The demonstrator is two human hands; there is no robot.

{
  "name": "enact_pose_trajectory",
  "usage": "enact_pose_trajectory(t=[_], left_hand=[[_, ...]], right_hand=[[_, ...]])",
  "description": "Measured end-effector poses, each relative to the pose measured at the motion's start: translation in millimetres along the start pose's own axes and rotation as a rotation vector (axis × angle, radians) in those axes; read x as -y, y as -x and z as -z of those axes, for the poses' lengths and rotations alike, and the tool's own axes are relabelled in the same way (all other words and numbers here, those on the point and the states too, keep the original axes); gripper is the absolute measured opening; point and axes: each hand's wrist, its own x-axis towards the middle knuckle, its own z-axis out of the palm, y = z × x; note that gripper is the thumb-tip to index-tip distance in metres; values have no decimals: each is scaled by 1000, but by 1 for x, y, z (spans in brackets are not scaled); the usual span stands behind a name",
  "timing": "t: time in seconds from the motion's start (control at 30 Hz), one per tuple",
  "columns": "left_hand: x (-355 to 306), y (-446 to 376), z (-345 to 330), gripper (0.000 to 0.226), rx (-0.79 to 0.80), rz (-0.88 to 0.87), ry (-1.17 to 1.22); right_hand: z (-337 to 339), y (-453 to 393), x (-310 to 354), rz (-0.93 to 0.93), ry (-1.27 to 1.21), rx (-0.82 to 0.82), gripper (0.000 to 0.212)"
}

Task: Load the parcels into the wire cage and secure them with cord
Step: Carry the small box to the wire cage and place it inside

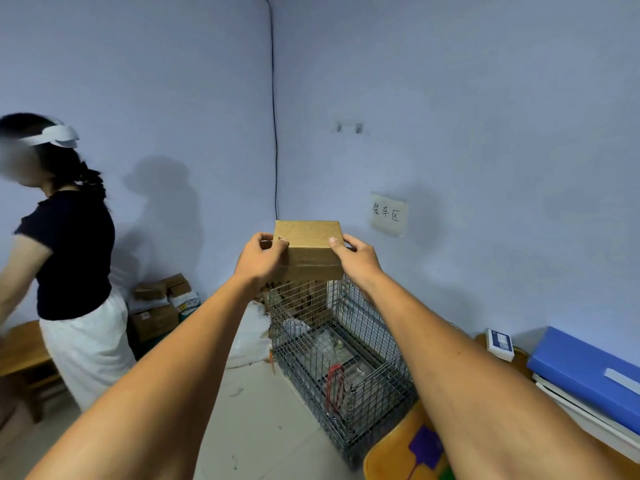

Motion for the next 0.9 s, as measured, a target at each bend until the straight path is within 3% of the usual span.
enact_pose_trajectory(t=[0.53,0.9], left_hand=[[36,-131,-44,37,65,4,4],[59,-237,-21,21,101,20,57]], right_hand=[[-11,-115,-37,-59,-53,-50,53],[-66,-205,-43,-46,-78,-57,52]])
